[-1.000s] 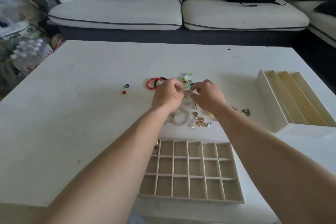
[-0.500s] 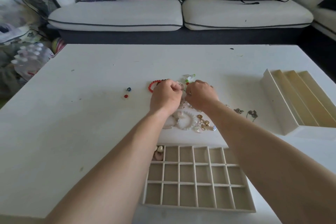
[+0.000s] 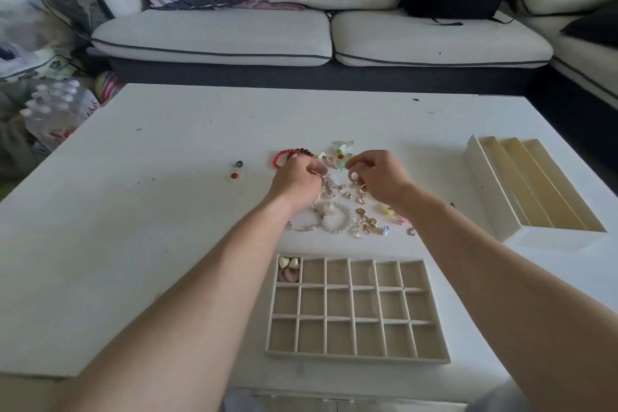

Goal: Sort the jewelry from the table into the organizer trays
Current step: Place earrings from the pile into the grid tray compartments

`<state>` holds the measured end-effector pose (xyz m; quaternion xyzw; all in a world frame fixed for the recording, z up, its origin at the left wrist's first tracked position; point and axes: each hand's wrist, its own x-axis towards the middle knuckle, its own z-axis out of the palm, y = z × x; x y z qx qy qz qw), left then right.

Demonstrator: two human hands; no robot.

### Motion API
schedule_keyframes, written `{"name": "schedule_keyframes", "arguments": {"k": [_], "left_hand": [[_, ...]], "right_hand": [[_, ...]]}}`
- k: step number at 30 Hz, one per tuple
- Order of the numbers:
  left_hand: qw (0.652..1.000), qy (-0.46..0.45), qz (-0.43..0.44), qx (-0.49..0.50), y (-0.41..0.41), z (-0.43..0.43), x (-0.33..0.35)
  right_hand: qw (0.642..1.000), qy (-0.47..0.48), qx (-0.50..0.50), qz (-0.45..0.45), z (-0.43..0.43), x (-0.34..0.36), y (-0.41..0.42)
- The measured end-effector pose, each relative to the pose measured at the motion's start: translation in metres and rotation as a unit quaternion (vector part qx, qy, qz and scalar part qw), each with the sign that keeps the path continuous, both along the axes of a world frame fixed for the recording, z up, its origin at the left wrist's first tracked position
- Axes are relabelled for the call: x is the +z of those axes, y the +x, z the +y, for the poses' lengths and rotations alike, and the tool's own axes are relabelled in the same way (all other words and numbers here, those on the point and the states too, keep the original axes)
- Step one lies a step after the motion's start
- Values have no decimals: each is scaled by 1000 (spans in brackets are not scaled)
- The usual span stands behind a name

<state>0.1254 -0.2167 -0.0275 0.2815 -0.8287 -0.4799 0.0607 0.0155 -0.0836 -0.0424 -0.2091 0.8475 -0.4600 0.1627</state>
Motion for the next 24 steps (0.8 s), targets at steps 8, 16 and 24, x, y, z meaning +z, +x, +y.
{"name": "schedule_keyframes", "arguments": {"k": [8, 16, 24], "left_hand": [[918, 393, 50, -9, 27, 33, 27], [898, 432, 79, -21, 43, 33, 35], [914, 392, 97, -20, 50, 21, 29]], "right_hand": [[952, -203, 26, -228, 25, 42, 49], [887, -333, 11, -320, 44, 46, 73], [882, -329, 48, -334, 44, 39, 77]]}}
